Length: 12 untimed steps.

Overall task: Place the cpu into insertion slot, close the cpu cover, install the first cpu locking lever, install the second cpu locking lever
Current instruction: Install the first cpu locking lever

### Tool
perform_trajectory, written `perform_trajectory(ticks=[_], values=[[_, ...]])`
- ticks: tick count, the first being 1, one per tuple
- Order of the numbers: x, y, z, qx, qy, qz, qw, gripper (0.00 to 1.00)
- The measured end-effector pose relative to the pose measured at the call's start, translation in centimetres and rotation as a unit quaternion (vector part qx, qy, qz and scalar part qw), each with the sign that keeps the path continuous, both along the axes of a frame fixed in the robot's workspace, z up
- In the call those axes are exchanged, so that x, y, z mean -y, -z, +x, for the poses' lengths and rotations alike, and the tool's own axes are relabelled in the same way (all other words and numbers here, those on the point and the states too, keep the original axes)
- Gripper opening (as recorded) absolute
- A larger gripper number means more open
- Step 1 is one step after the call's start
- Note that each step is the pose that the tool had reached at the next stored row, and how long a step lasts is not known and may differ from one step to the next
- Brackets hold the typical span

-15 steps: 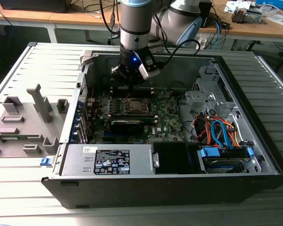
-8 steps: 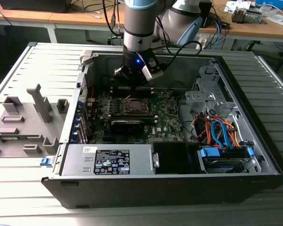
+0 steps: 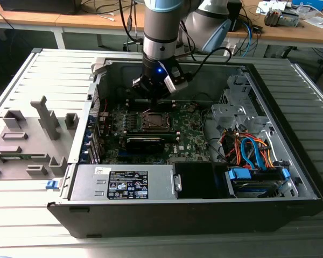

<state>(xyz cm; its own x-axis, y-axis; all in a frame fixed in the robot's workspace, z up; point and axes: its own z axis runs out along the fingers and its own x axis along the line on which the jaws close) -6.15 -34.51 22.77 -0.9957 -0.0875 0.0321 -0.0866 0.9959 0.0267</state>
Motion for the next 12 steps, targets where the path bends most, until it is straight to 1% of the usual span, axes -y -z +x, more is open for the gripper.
perform_trajectory(ticks=[12], values=[[0.0,0.71,0.39,-0.0001,-0.001,-0.0001,1.0,0.11]])
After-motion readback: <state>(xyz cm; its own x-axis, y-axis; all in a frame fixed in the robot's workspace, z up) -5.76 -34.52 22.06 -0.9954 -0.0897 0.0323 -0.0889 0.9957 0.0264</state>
